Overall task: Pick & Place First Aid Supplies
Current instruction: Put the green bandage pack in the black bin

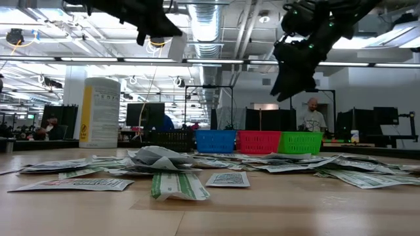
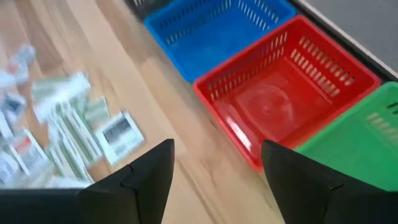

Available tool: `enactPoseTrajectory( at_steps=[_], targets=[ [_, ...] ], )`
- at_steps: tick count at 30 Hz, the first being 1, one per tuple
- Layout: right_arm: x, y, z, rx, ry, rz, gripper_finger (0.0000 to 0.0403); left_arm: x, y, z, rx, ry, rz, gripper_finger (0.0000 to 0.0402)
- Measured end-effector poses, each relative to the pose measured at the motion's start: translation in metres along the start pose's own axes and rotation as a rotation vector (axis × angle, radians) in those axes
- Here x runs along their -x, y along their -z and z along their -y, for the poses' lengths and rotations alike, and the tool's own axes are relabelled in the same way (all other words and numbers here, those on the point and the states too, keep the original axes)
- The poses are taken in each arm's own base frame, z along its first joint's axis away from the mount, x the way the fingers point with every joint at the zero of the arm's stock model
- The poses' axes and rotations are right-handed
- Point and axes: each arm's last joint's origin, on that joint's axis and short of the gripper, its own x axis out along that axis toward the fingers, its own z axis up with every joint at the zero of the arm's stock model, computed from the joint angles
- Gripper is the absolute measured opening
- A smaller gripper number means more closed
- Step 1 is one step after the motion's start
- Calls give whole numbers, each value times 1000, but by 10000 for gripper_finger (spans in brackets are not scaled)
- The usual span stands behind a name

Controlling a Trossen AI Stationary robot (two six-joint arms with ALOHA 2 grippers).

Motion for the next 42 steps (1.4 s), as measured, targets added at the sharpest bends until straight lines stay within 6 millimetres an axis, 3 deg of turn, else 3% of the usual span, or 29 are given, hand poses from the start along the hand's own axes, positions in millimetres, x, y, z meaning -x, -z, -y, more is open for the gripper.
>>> enactPoseTrajectory(
  at_steps=[4,13,22,28,37,42],
  targets=[
    [-1,-6,-7,-50,-34,67,234,-4,3,-4,2,-9,-14,10],
    [2,-18,-18,32,-87,210,234,-8,6,-4,6,-10,-29,11],
    [3,-25,-14,57,-74,278,234,-10,8,-10,5,-33,-51,9],
    [-2,-35,-2,16,-48,354,234,-14,10,-30,33,-121,-56,14],
    [-38,-29,12,-12,-3,252,234,-50,45,-41,80,-140,-210,14],
    [-46,-26,10,-8,-8,228,234,-68,65,-40,-25,-74,-282,8]
  ],
)
